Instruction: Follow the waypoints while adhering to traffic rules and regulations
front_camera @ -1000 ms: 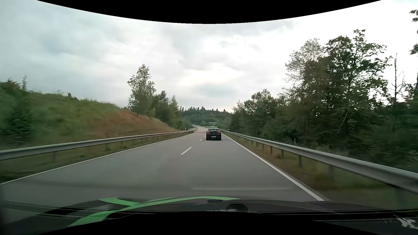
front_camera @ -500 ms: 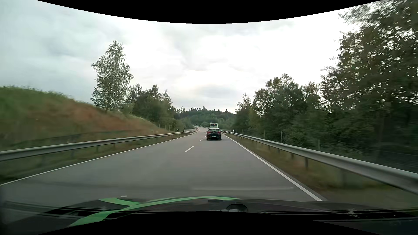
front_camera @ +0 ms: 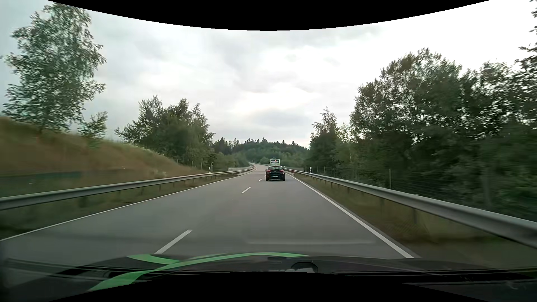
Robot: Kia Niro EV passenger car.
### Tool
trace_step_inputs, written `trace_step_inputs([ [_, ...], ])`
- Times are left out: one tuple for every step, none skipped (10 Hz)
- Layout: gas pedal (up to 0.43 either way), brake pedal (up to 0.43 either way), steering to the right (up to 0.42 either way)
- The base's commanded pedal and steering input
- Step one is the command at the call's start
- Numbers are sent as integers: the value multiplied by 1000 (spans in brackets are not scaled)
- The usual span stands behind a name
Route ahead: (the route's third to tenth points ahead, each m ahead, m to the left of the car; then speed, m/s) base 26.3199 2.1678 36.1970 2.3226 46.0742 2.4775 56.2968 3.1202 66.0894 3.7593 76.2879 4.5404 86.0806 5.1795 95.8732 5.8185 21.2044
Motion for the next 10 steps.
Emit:
trace_step_inputs([
  [268,0,-5],
  [287,0,-5],
  [311,0,-5],
  [319,0,-5],
  [319,0,-5],
  [331,0,-5],
  [331,0,-5],
  [331,0,-5],
  [331,0,-5],
  [331,0,-6],
])
